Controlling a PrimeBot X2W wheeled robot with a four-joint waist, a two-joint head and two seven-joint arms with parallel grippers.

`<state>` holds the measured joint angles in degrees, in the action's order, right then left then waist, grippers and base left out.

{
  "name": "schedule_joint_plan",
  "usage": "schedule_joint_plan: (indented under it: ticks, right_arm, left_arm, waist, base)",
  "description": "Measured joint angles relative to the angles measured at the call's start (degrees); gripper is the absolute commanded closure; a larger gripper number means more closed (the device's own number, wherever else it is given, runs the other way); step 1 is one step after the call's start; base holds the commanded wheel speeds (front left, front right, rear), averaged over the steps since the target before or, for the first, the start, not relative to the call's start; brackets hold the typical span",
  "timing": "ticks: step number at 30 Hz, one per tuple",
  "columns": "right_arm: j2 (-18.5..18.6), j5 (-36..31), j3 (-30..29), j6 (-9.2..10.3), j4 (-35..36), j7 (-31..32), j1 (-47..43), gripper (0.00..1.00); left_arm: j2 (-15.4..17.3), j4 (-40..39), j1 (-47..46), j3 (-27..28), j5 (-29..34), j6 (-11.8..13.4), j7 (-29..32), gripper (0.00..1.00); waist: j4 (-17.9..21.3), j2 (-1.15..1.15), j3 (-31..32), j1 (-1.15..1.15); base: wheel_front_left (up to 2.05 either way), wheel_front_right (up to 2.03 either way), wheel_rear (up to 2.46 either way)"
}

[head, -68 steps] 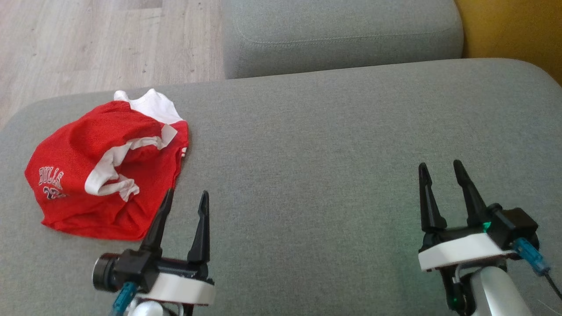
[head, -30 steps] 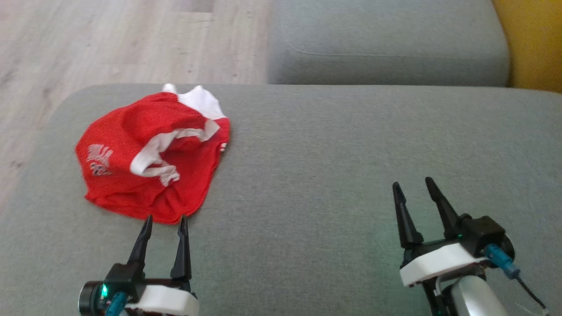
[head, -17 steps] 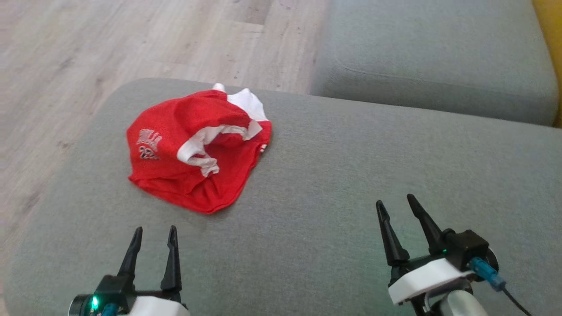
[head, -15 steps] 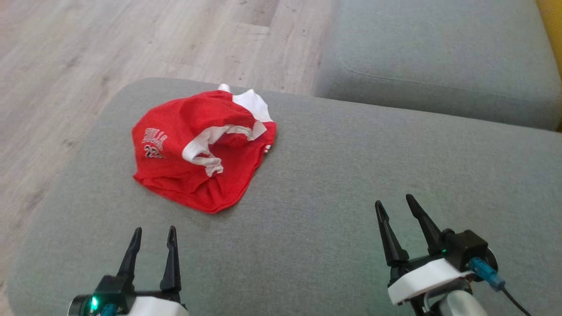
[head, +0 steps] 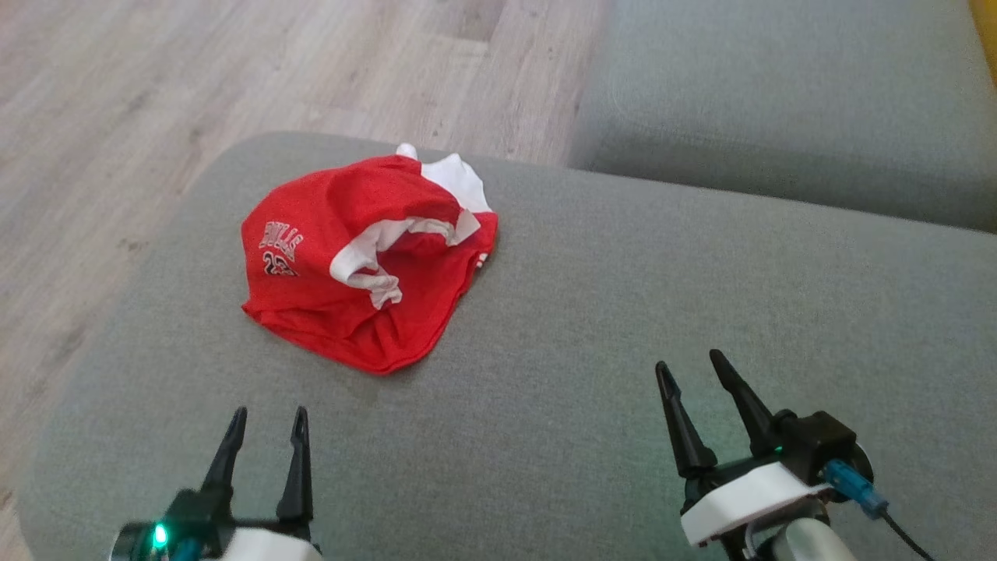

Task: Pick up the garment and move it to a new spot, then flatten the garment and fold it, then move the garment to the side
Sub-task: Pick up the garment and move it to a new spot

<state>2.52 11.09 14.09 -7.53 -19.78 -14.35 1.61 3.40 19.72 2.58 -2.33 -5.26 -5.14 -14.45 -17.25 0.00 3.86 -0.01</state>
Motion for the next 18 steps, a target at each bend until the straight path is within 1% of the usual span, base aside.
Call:
schedule_joint_plan:
  ticks: [2, 5, 7, 9, 11, 13, 14, 18]
  right_arm:
    - [0.0, 0.0, -0.3, 0.00, 0.2, 0.0, 0.0, 0.00]
    - [0.0, -0.7, -1.1, 0.00, 0.4, 0.0, 0.2, 0.00]
    - [0.0, -1.3, -1.6, 0.00, 0.5, 0.0, 0.5, 0.00]
    - [0.0, -1.7, -2.0, 0.00, 0.5, 0.0, 1.3, 0.00]
    - [0.0, -2.2, -2.4, 0.00, 0.7, 0.0, 2.4, 0.00]
    - [0.0, -2.5, -2.9, 0.00, 1.1, 0.0, 3.7, 0.00]
    - [0.1, -2.7, -3.1, 0.00, 1.3, 0.0, 4.8, 0.00]
    - [0.1, -3.1, -3.1, 0.00, 1.7, 0.0, 6.5, 0.00]
  left_arm:
    - [0.9, 1.0, -1.3, -0.6, 0.3, -0.6, 0.0, 0.00]
    - [3.7, 5.0, -6.9, -3.2, 1.1, -1.5, 0.4, 0.00]
    - [5.7, 7.9, -12.5, -5.7, 1.2, -2.0, 2.2, 0.00]
    - [7.7, 10.2, -18.4, -8.9, 1.0, -2.2, 5.4, 0.00]
    - [10.0, 11.9, -24.0, -13.2, -1.0, -2.4, 8.6, 0.00]
    - [11.6, 13.1, -29.0, -16.8, -4.7, -2.4, 11.6, 0.00]
    - [13.6, 14.3, -33.2, -20.5, -7.4, -2.4, 14.6, 0.00]
    - [17.8, 18.2, -40.4, -25.4, -11.6, -2.4, 19.2, 0.00]
  waist:
    - [0.3, 0.00, -0.9, 0.00]
    - [0.8, 0.00, -2.7, 0.00]
    - [1.2, 0.00, -4.0, 0.01]
    - [1.7, 0.00, -5.4, 0.01]
    - [2.2, 0.00, -7.0, 0.01]
    - [2.8, 0.00, -8.6, 0.01]
    - [3.4, 0.00, -10.1, 0.02]
    - [4.9, 0.00, -13.1, 0.02]
  base:
    - [0.00, 0.00, 0.00]
    - [0.00, 0.00, 0.00]
    - [0.00, 0.00, 0.00]
    - [0.00, 0.00, 0.00]
    - [0.00, 0.00, 0.00]
    - [0.00, 0.00, 0.00]
    - [0.00, 0.00, 0.00]
    - [0.00, 0.00, 0.00]
